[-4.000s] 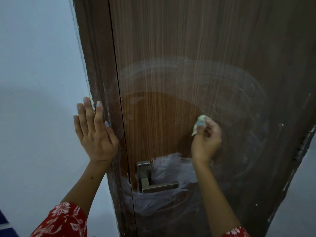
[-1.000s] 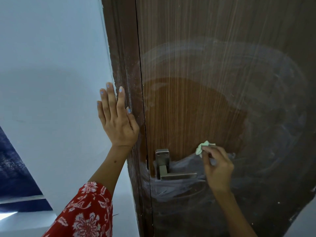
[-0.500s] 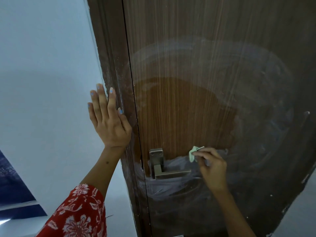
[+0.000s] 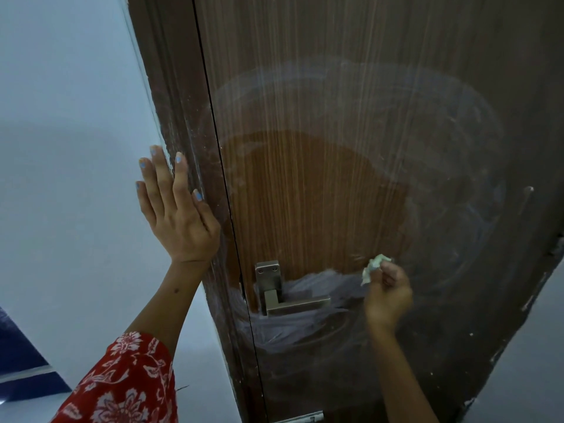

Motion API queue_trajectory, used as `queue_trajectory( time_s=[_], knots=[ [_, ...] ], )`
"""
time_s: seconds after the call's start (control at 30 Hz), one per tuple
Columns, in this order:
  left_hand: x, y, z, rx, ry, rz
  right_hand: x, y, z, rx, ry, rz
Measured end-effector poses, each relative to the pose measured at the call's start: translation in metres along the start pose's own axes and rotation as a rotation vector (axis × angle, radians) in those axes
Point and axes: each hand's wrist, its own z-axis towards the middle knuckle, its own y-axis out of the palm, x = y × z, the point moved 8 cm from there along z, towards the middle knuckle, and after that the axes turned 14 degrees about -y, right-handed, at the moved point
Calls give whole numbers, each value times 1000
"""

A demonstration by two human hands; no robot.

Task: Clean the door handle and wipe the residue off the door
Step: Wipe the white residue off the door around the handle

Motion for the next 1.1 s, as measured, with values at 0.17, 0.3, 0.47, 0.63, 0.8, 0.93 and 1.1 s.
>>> queue_trajectory(
  time_s=[0.17, 0.3, 0.47, 0.63, 0.8, 0.93, 1.1],
  knots=[
    [-3, 0, 0, 7, -4, 2, -41, 34, -24, -387, -416, -86],
    [-2, 1, 0, -1, -7, -5, -3, 1, 5, -32, -18, -25],
    [-2, 0, 0, 0, -13, 4, -34, 33, -23, -244, -336, -78],
    [-1, -1, 0, 9, -11, 8, 14, 1, 4, 65, 64, 31],
    [0, -2, 1, 14, -10, 2, -13, 11, 7, -70, -195, -114],
    [2, -3, 1, -11, -17, -3, -3, 8, 6, -210, -258, -170],
    [3, -5, 0, -13, -30, 3, 28, -15, 5, -17, -1, -224]
  ],
)
